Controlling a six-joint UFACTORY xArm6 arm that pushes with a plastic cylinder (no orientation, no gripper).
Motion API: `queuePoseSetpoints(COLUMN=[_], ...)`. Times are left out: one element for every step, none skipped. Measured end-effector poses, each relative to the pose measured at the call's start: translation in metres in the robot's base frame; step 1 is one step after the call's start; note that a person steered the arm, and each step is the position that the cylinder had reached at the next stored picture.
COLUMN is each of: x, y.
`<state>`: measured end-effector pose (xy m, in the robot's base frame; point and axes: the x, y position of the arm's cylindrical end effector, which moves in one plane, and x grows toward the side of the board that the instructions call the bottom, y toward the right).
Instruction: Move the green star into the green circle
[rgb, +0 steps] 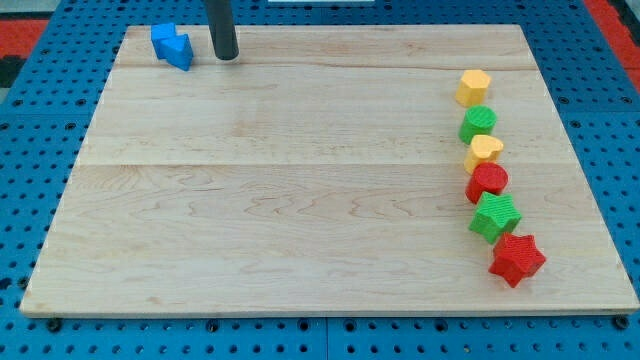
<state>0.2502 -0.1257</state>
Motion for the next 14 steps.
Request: queuePoseSetpoints(x=[0.0,0.004,0.035,0.039,0.078,0.142,0.242,0.297,0.28,0.261,0.24,0.29,0.29,0.261], y=[0.067,0.181,0.287,0.375,0.433,0.471,0.454,0.403,0.338,0.259,0.171,0.182,0.1,0.104])
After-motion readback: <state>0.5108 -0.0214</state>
